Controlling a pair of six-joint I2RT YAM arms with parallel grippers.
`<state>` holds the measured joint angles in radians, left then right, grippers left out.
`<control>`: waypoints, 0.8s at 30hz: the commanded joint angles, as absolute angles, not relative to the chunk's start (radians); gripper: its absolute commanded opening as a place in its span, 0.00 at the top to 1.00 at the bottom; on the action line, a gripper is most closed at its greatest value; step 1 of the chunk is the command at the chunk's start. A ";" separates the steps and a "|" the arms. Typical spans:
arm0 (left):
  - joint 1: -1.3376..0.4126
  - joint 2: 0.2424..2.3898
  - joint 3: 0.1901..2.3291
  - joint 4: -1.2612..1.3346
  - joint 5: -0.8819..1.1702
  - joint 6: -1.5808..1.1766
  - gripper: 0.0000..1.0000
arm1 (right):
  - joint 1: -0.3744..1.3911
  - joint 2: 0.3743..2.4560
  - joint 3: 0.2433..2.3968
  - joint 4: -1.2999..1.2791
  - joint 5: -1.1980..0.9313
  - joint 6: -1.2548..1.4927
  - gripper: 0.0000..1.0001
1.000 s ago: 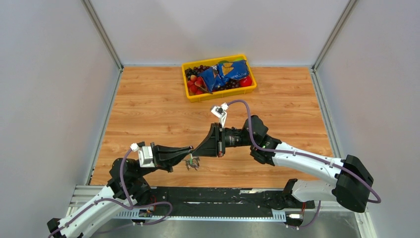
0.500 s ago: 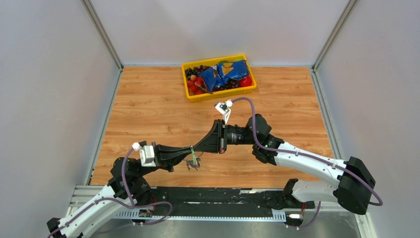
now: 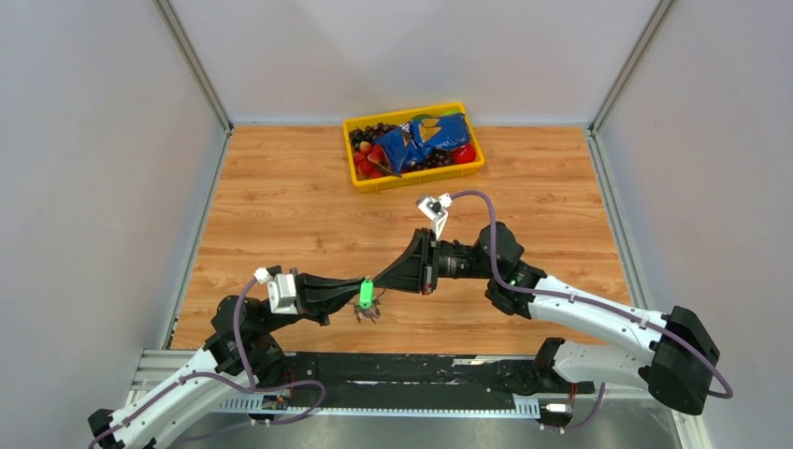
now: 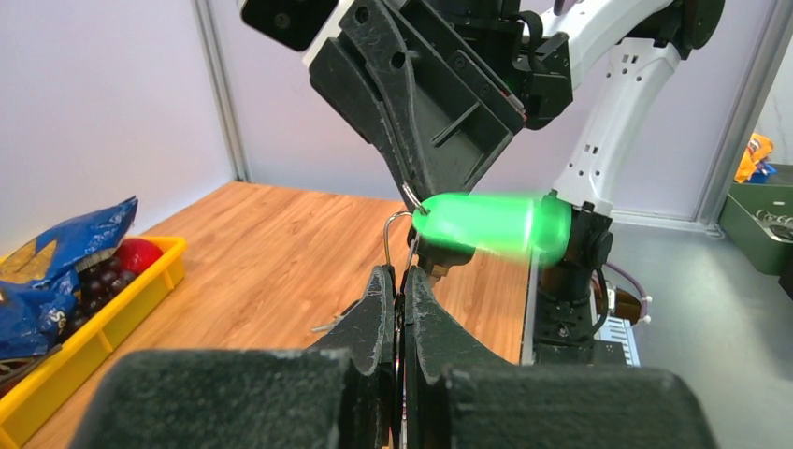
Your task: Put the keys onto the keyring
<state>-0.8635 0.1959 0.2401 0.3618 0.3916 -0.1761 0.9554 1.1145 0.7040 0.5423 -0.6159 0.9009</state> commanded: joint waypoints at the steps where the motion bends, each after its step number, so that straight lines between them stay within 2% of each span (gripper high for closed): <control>1: -0.866 0.198 0.259 0.417 0.390 -0.169 1.00 | 0.967 1.074 0.703 0.537 -0.584 0.843 1.00; 24: -0.865 0.175 0.256 0.402 0.348 -0.166 1.00 | 1.062 1.130 0.760 0.444 -0.590 0.751 1.00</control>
<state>-0.8635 0.1890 0.2401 0.3618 0.3428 -0.1749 1.0573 1.1252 0.7094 0.4259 -0.6018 0.7723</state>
